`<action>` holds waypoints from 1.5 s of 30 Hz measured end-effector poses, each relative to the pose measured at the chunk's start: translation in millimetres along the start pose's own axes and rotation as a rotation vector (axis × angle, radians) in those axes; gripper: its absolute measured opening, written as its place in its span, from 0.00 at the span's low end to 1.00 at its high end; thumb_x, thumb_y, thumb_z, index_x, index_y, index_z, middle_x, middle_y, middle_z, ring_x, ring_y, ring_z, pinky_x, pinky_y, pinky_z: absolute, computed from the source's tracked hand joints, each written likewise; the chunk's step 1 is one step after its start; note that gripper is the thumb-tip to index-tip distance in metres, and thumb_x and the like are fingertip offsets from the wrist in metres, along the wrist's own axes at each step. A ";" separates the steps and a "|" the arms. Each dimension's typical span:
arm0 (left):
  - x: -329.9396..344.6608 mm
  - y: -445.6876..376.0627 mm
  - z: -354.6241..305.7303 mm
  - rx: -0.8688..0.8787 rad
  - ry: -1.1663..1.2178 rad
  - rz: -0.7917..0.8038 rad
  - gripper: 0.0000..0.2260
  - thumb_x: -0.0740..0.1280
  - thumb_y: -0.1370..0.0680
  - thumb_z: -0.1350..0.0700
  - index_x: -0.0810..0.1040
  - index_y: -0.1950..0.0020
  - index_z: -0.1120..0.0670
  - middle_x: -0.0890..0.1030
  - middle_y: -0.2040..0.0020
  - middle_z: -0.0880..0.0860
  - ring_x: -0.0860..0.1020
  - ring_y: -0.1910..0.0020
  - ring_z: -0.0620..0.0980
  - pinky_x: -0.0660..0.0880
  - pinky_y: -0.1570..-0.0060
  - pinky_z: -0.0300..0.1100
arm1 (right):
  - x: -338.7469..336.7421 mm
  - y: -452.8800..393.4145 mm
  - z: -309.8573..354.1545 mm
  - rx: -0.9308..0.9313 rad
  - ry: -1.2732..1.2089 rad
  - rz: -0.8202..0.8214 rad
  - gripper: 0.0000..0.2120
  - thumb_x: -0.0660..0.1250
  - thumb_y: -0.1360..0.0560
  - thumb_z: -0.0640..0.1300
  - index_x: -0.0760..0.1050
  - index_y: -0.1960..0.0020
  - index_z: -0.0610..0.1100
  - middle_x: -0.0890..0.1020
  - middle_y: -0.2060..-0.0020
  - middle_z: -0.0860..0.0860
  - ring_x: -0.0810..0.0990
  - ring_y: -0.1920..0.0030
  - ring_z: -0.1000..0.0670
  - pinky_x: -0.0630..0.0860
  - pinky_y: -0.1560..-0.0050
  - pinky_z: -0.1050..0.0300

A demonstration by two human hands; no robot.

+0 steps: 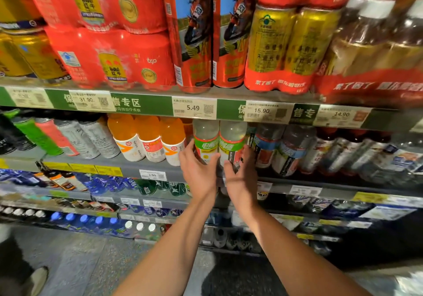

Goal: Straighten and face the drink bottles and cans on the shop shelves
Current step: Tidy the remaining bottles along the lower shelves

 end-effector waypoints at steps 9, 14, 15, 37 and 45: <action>4.8 28.4 -15.9 0.069 0.212 0.086 0.16 0.76 0.27 0.53 0.73 0.45 0.46 0.75 0.49 0.48 0.77 0.52 0.50 0.77 0.49 0.49 | -52.9 10.7 -12.3 -0.010 -0.029 -0.155 0.17 0.68 0.21 0.47 0.71 0.33 0.49 0.78 0.39 0.57 0.77 0.40 0.58 0.76 0.38 0.53; 54.2 70.0 -39.2 0.101 0.185 0.419 0.13 0.70 0.26 0.51 0.75 0.44 0.40 0.80 0.45 0.48 0.80 0.49 0.47 0.77 0.49 0.34 | -121.1 2.8 -27.2 -0.051 0.066 -0.416 0.22 0.73 0.25 0.48 0.70 0.35 0.45 0.72 0.40 0.50 0.72 0.41 0.53 0.72 0.38 0.53; 64.4 75.9 -43.6 0.106 0.203 0.472 0.16 0.70 0.27 0.53 0.75 0.40 0.42 0.79 0.42 0.51 0.79 0.45 0.47 0.76 0.44 0.36 | -126.0 -2.7 -33.0 -0.019 0.074 -0.390 0.25 0.73 0.25 0.49 0.69 0.33 0.44 0.72 0.39 0.49 0.73 0.39 0.51 0.72 0.37 0.51; 98.5 93.0 -50.7 -0.003 -0.042 0.010 0.30 0.81 0.33 0.49 0.75 0.35 0.53 0.76 0.44 0.46 0.75 0.45 0.41 0.71 0.45 0.36 | -139.6 -40.2 -47.8 -0.054 0.077 -0.029 0.31 0.75 0.26 0.46 0.67 0.28 0.41 0.75 0.34 0.44 0.77 0.35 0.44 0.75 0.36 0.43; 89.5 90.9 -53.0 0.004 -0.024 -0.075 0.30 0.81 0.32 0.55 0.72 0.35 0.56 0.74 0.46 0.50 0.75 0.46 0.53 0.75 0.46 0.47 | -123.1 -42.0 -44.7 0.004 0.001 -0.043 0.33 0.77 0.28 0.47 0.64 0.30 0.44 0.80 0.38 0.44 0.81 0.41 0.43 0.78 0.42 0.42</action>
Point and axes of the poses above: each hand's wrist, its own y-axis away from the middle knuckle, its own x-axis out of the palm, z = x × y, the point moved 7 cm from there along -y, towards the middle knuckle
